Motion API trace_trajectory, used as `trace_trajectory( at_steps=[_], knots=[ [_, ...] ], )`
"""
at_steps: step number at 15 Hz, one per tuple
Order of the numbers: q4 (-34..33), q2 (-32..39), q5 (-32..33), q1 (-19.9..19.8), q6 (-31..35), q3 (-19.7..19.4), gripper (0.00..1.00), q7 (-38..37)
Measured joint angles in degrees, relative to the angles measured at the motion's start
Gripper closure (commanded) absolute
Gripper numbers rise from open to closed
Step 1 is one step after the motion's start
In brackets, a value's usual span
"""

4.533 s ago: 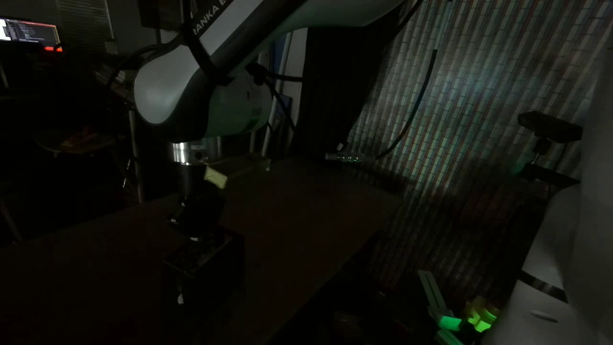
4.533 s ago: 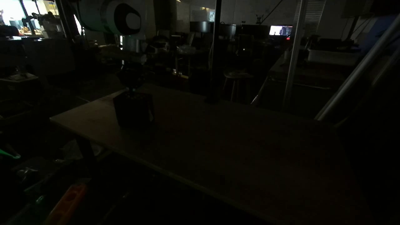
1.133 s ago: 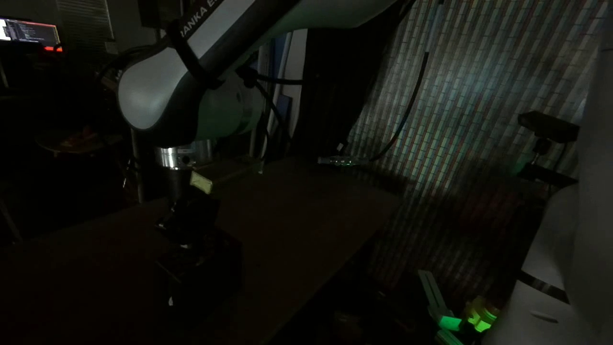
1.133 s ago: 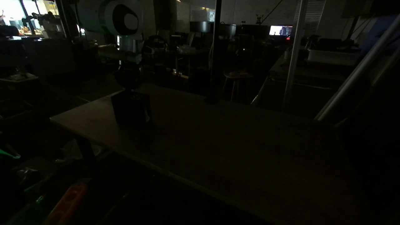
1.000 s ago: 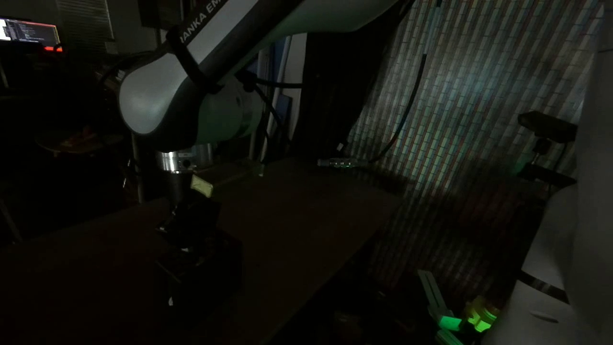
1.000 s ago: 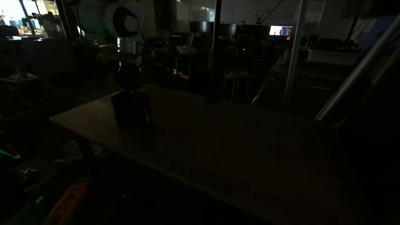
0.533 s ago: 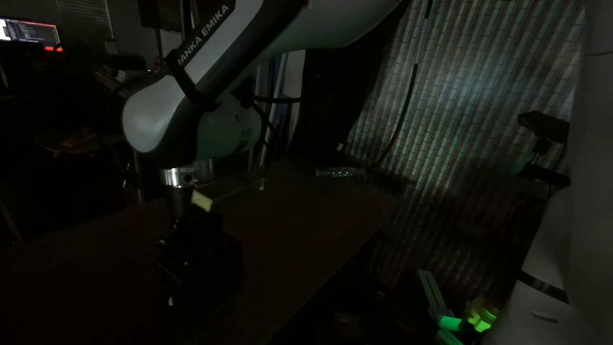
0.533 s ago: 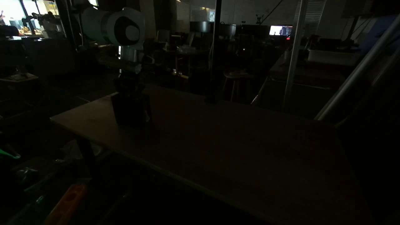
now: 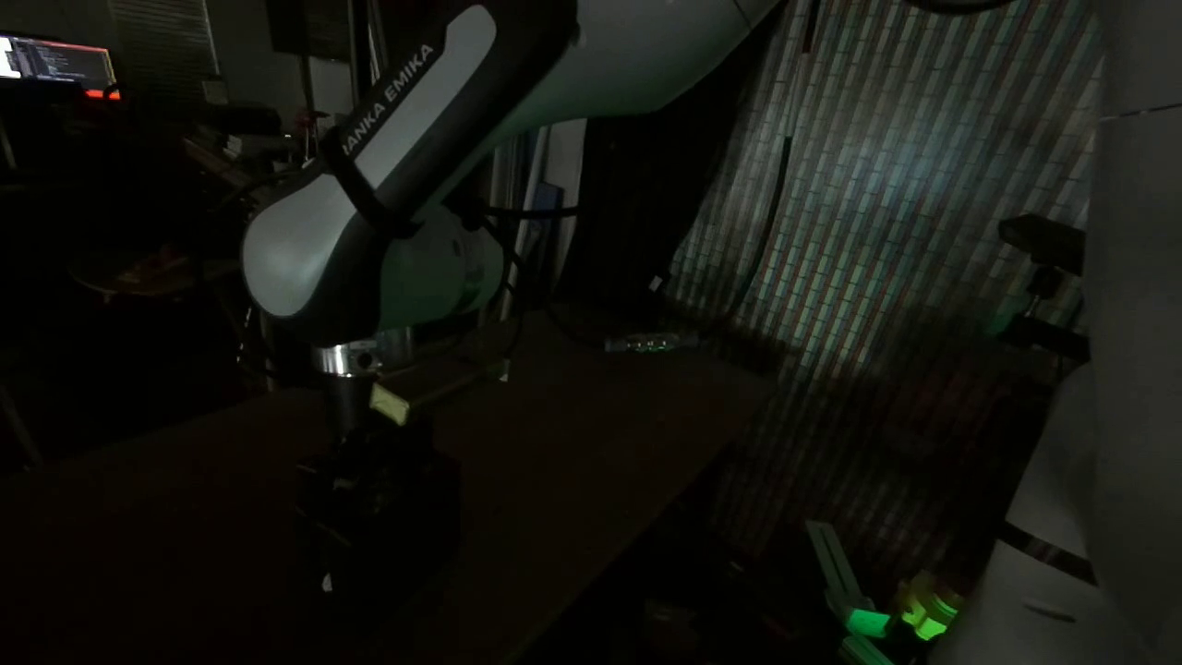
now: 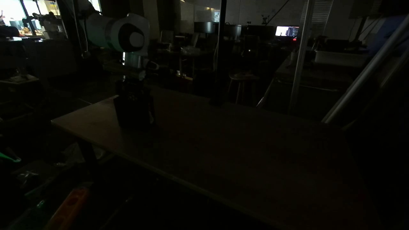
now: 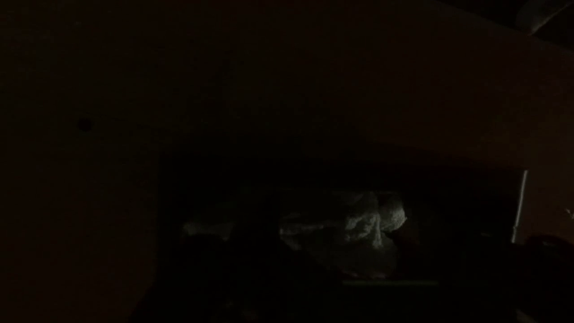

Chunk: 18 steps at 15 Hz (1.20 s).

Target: Put the towel in the box then remove the towel and fold it.

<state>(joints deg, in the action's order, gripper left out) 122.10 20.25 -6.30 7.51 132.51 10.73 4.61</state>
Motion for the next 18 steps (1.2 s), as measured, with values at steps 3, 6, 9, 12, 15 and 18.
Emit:
trace_trajectory(
  at_steps=[3,6,9,12,15,18],
  knots=[
    [0.0,0.1,-0.4,0.0,0.0,0.0,0.46,0.0],
    [-0.1,-0.2,-1.8,0.0,0.0,0.1,0.8,0.5],
    [-0.1,0.3,-2.3,-0.1,0.3,0.2,0.79,0.8],
    [0.0,1.6,-2.4,-0.2,1.1,0.2,0.62,1.1],
    [0.0,2.2,-2.7,-0.3,1.7,0.2,0.53,1.3],
    [0.0,1.8,-3.0,-0.5,1.7,0.2,0.3,1.3]
  ],
)
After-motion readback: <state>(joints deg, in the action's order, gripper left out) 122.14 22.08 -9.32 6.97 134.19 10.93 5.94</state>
